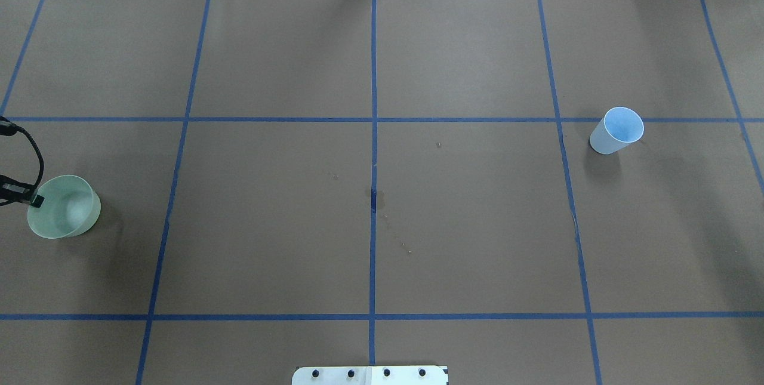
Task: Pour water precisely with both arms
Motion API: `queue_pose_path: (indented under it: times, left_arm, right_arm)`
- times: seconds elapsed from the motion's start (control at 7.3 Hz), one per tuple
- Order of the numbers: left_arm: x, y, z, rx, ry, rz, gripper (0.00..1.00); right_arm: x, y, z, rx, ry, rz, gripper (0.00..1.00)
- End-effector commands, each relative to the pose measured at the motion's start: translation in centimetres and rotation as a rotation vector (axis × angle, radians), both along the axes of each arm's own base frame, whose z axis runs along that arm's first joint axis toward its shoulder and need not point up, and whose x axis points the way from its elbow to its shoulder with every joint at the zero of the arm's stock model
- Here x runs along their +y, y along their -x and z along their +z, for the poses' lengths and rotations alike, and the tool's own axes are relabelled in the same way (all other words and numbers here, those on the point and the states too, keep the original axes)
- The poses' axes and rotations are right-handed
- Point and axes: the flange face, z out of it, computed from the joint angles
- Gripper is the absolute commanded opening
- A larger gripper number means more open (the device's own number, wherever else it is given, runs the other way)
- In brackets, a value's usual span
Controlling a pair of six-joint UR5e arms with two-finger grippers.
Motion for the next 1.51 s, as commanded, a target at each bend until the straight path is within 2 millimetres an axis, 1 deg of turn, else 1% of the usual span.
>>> queue_pose_path:
  times: [0.0, 0.14, 0.27, 0.41, 0.55, 0.68, 0.82, 0.96, 1.1, 1.23, 1.37]
  left_arm:
    - [-0.7, -1.2, -3.0, 0.088, 0.012, 0.048, 0.0]
    - [-2.4, -1.9, -4.9, 0.099, 0.017, 0.042, 0.0]
    - [-5.2, -3.6, -8.2, 0.094, 0.028, 0.036, 0.0]
    - [-8.5, -5.6, -12.8, 0.087, 0.04, 0.031, 0.0]
    - [-11.5, -7.6, -18.3, 0.074, 0.059, 0.028, 0.0]
    - [-13.8, -9.3, -23.8, 0.061, 0.082, 0.031, 0.0]
    - [-14.9, -10.6, -27.8, 0.056, 0.095, 0.033, 0.0]
    - [-15.7, -13.2, -32.2, 0.075, 0.146, -0.009, 0.0]
    - [-15.1, -18.1, -36.1, 0.087, 0.187, -0.003, 0.0]
    - [-15.1, -23.2, -39.4, 0.089, 0.224, 0.014, 0.0]
    - [-14.8, -28.3, -43.3, 0.081, 0.24, 0.038, 0.0]
  right_arm:
    - [0.0, 0.0, -0.1, 0.0, -0.001, 0.0, 1.0]
    - [0.0, 0.0, -0.1, 0.0, -0.001, 0.0, 1.0]
    - [0.0, 0.0, -0.1, 0.0, -0.001, 0.0, 1.0]
    - [-0.1, 0.0, -0.2, -0.001, -0.004, 0.0, 1.0]
    - [-0.1, 0.0, -0.2, -0.002, -0.003, 0.001, 1.0]
    - [-0.2, 0.0, -0.3, -0.003, -0.004, 0.001, 1.0]
    - [-0.2, 0.1, -0.3, -0.004, -0.006, 0.001, 1.0]
    - [-0.3, 0.1, -0.4, -0.004, -0.006, 0.001, 1.0]
    - [-0.3, 0.1, -0.5, -0.008, -0.007, 0.001, 1.0]
    - [-0.4, 0.2, -0.6, -0.01, -0.008, -0.001, 1.0]
    - [-0.4, 0.2, -0.6, -0.011, -0.005, 0.002, 1.0]
